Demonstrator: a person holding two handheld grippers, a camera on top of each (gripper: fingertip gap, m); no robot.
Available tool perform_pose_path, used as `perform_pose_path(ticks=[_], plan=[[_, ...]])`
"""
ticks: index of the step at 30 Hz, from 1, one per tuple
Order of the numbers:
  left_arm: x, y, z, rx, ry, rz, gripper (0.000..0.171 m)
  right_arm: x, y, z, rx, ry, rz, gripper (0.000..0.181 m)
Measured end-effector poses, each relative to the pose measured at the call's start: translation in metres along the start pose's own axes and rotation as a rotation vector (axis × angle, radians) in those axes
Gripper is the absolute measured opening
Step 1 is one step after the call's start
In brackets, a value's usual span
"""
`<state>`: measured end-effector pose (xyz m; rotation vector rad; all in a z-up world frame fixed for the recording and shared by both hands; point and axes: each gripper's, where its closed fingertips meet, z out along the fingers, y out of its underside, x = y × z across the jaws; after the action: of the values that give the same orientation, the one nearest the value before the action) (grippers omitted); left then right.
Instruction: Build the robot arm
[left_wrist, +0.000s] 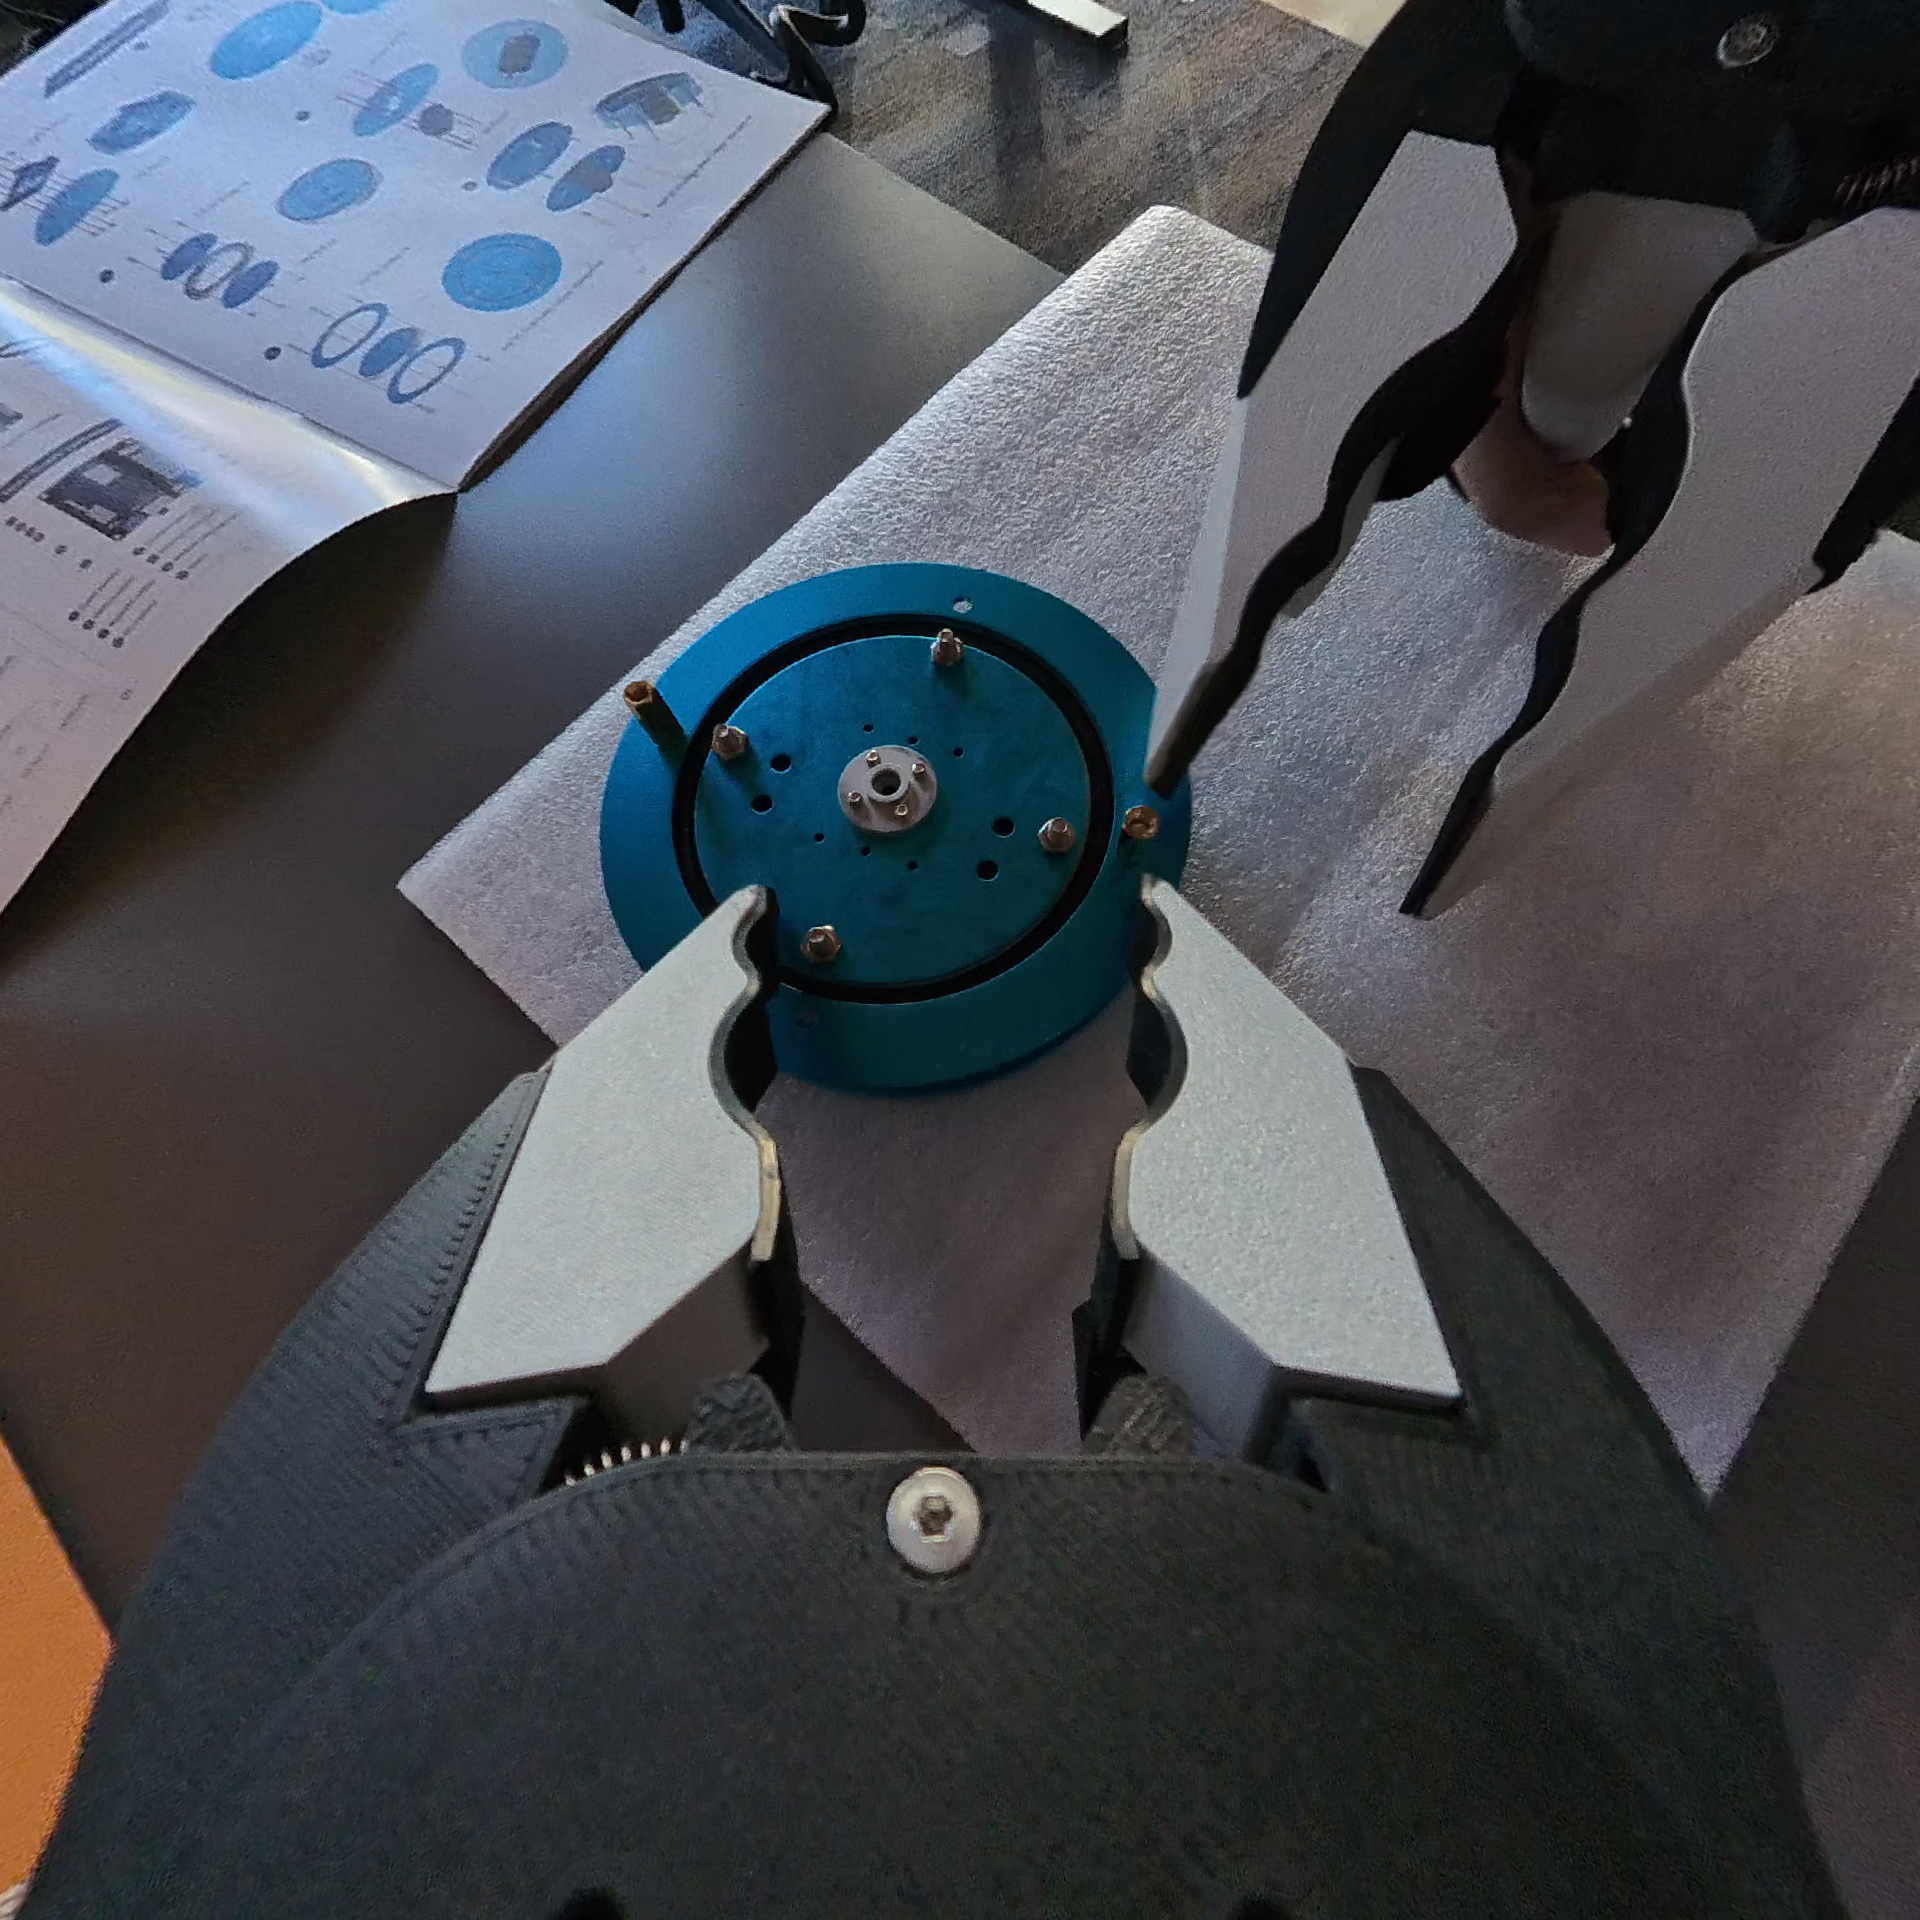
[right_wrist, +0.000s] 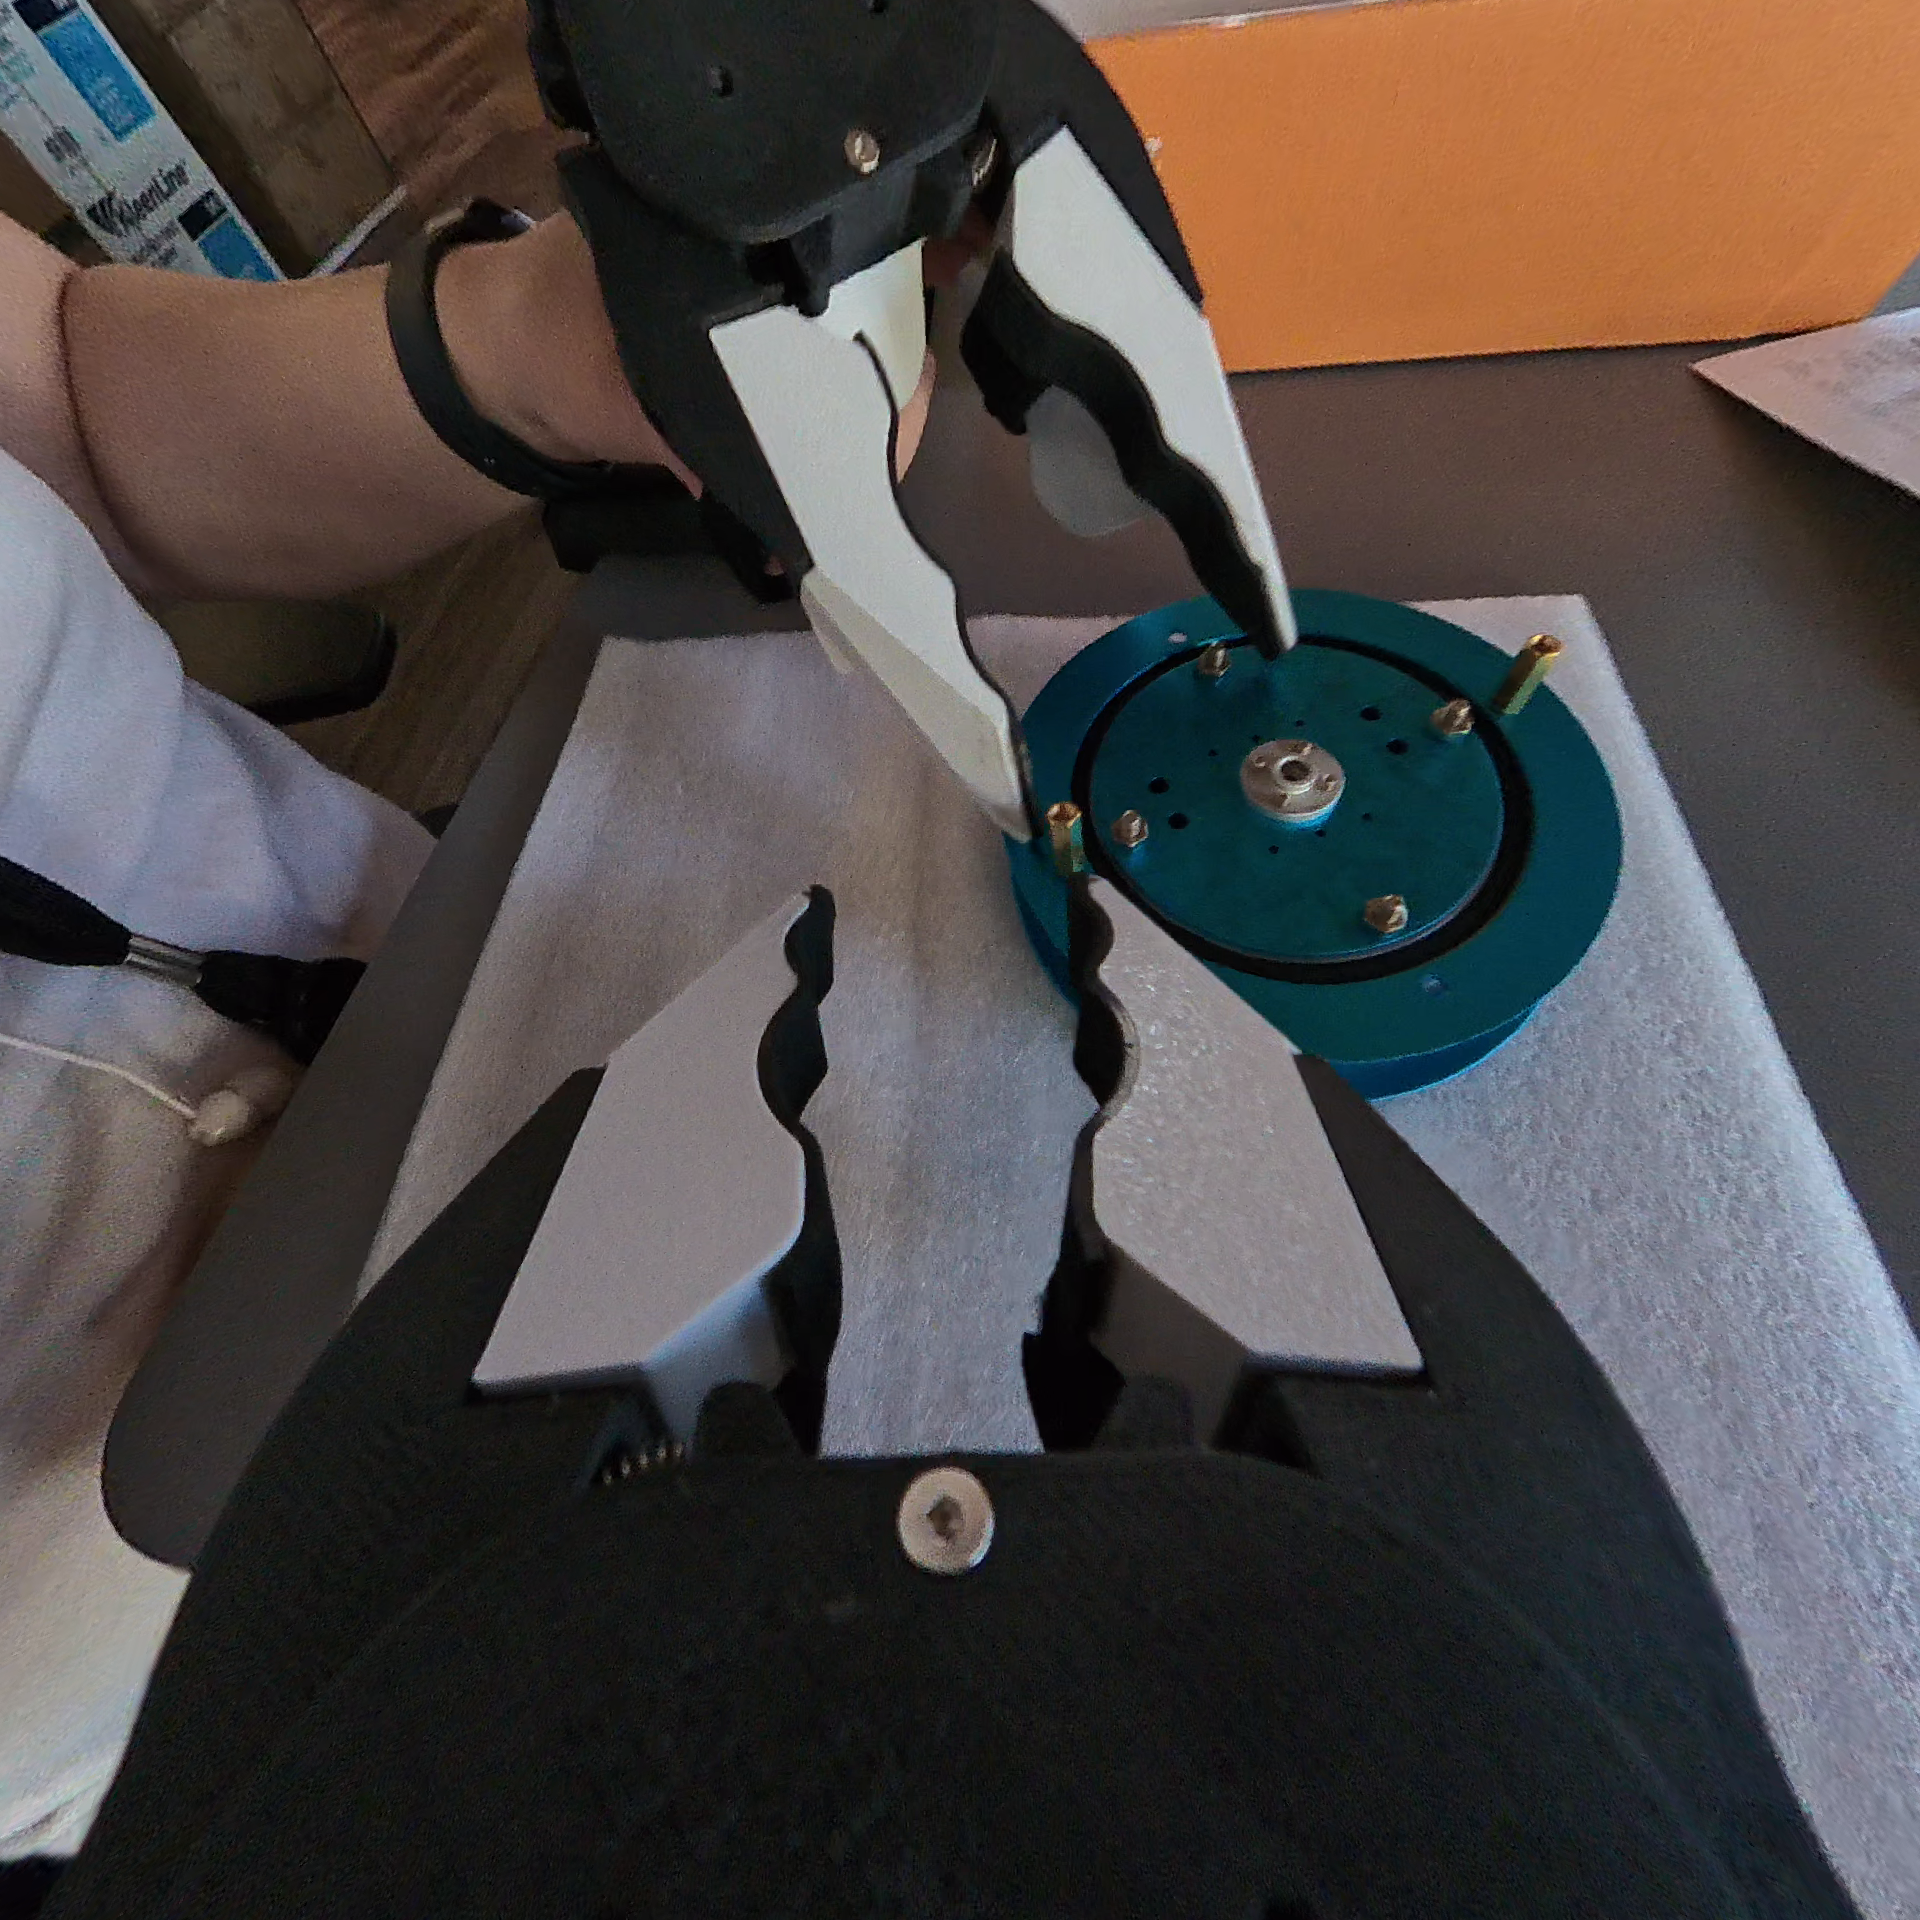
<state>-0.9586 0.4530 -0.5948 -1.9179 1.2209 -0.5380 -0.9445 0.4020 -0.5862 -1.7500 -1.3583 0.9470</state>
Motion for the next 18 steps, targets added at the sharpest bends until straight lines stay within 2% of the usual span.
perform_pose_path(ticks=[3, 8, 9, 11, 15, 18], plan=[[0.005, -0.004, 0.004, 0.007, 0.022, 0.010, 0.068, 0.003, -0.007, 0.005, 0.029, 0.001, 0.000, 0.053], [0.001, -0.005, 0.008, -0.004, 0.012, 0.004, 0.074, -0.002, -0.002, 0.011, -0.019, -0.014, -0.022, 0.053], [-0.001, -0.003, 0.006, -0.006, 0.012, -0.006, 0.074, -0.002, -0.001, 0.009, -0.021, -0.008, -0.016, 0.052], [-0.006, 0.000, 0.001, 0.004, -0.003, -0.010, 0.068, -0.004, 0.000, 0.002, -0.016, -0.015, -0.014, 0.038], [0.003, -0.006, 0.000, 0.029, 0.040, -0.013, 0.069, 0.005, -0.007, 0.003, 0.033, 0.019, 0.003, 0.053], [0.003, -0.005, 0.009, 0.004, 0.021, 0.007, 0.069, 0.000, -0.004, 0.013, -0.004, -0.007, -0.018, 0.053]])
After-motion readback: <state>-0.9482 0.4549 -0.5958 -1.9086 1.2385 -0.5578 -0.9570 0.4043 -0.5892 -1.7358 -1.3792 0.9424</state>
